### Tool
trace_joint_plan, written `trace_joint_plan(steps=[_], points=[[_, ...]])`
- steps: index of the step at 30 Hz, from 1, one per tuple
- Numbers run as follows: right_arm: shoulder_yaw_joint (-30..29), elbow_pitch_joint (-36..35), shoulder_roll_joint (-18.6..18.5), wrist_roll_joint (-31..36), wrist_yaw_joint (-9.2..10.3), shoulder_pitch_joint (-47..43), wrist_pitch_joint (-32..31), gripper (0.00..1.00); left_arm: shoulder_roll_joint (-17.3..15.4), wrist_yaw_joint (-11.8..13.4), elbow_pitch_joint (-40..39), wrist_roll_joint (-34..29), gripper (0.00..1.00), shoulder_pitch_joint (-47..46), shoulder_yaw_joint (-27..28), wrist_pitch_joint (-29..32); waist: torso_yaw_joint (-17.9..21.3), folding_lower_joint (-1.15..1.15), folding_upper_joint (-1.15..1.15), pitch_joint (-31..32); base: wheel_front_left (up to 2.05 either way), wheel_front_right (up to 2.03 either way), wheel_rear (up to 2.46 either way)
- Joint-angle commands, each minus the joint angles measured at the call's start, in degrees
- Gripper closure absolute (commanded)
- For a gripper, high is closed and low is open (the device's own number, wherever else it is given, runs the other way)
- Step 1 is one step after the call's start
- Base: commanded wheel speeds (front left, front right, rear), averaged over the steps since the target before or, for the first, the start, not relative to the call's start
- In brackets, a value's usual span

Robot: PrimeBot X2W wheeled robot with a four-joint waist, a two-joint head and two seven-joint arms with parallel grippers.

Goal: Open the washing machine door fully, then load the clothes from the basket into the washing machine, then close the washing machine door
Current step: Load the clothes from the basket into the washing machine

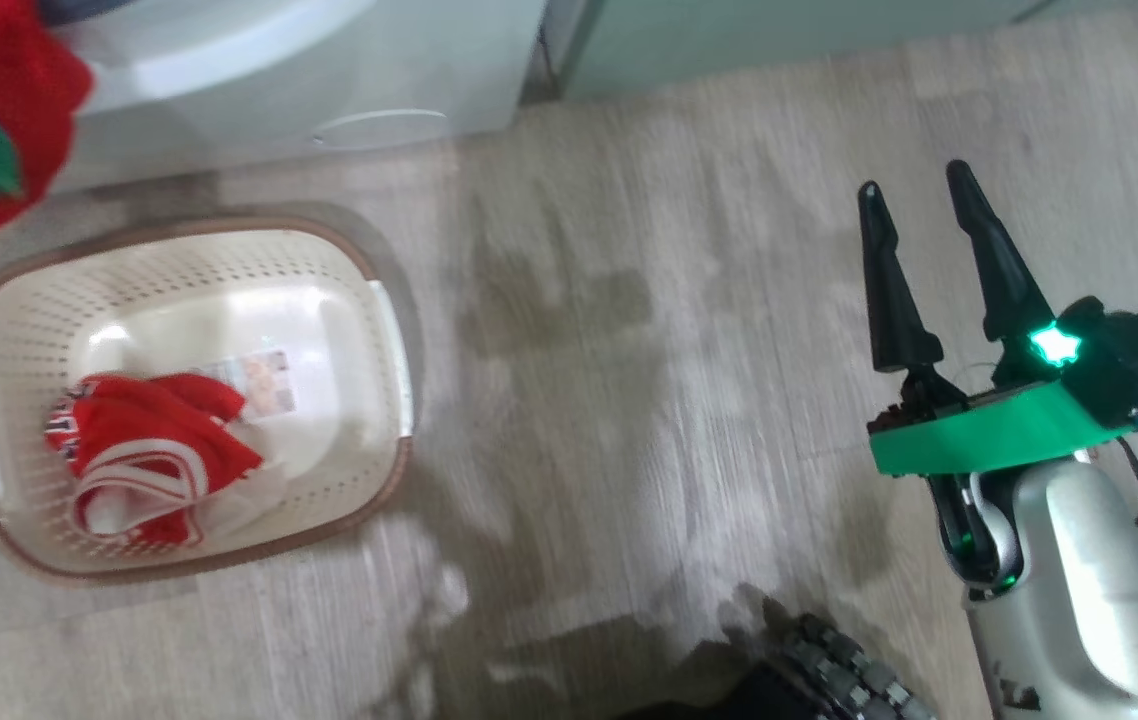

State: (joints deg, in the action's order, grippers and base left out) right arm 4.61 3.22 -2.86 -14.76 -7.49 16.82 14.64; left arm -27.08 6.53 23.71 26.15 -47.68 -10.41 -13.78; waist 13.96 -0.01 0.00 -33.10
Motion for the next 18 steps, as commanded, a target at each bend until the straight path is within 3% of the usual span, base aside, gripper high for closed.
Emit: trace_joint_plan(steps=[1, 9, 18], points=[[0.5, -1.3, 0.0, 0.7, 0.00, -1.6, 0.2, 0.00, -1.8, 1.6, -5.8, 0.0, 0.00, 3.6, 2.3, -0.6, -2.0, 0.01, 0.00, 2.1, 0.00, 0.00, 0.00], [-0.9, -0.7, 0.0, 2.5, 0.00, -2.1, -1.5, 0.00, 1.4, 7.7, -24.1, 0.0, 0.00, 23.3, 2.3, -0.7, -5.0, 0.01, 0.00, 6.1, 0.00, 0.00, 0.00], [-2.8, -0.4, 0.0, 4.0, 0.00, -4.3, -3.5, 0.00, 4.6, 9.2, -29.2, 0.2, 0.00, 34.0, -1.0, -0.8, -7.8, 0.01, 0.00, 10.9, 0.00, 0.00, 0.00]])
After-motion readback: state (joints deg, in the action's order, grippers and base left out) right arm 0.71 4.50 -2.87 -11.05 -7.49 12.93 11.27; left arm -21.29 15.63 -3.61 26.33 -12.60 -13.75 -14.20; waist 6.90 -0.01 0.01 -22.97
